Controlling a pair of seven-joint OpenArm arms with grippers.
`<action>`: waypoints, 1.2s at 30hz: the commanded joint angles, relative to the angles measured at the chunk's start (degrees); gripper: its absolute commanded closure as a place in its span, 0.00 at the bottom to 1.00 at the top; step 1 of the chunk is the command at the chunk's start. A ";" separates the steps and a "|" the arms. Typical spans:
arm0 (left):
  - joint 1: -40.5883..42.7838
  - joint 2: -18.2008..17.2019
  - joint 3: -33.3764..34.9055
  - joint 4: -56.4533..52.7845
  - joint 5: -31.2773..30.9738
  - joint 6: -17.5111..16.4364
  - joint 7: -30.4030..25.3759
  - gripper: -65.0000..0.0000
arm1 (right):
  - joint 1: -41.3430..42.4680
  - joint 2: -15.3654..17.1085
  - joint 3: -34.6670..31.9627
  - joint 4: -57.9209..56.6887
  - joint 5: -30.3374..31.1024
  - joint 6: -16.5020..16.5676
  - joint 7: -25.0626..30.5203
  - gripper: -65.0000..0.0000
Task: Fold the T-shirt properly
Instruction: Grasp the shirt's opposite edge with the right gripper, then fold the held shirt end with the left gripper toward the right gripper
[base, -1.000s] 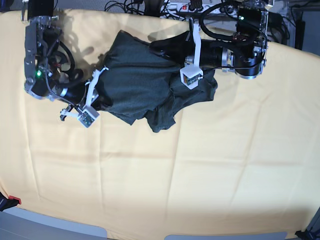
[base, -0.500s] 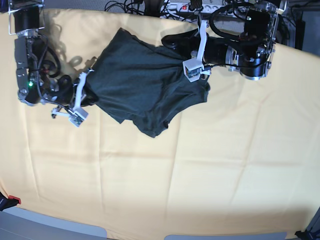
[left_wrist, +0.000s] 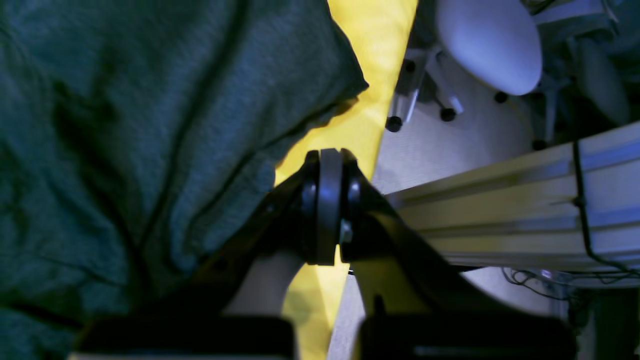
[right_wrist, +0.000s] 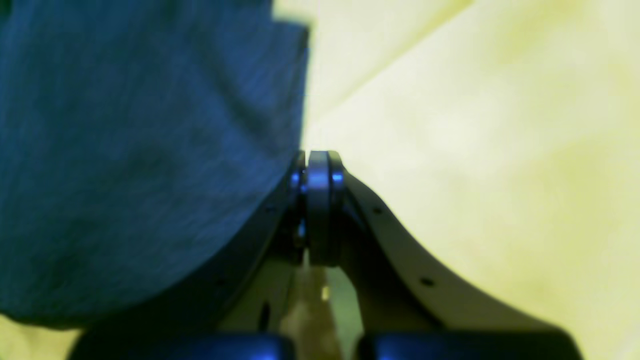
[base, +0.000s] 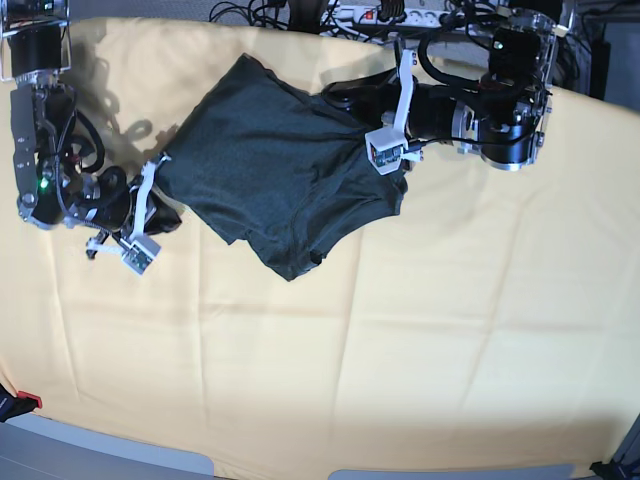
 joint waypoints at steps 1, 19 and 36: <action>-0.44 -0.28 -0.11 1.62 -1.03 -0.45 -0.62 1.00 | 0.59 0.92 0.44 0.90 -0.79 0.08 1.01 1.00; -5.75 -15.63 14.36 4.94 21.16 -0.45 -11.78 1.00 | -3.45 0.79 0.31 -0.24 -2.73 0.08 1.18 1.00; -12.39 -10.43 19.43 -6.95 23.74 -0.45 -16.37 1.00 | -5.18 0.81 0.33 -0.22 2.60 0.08 0.96 1.00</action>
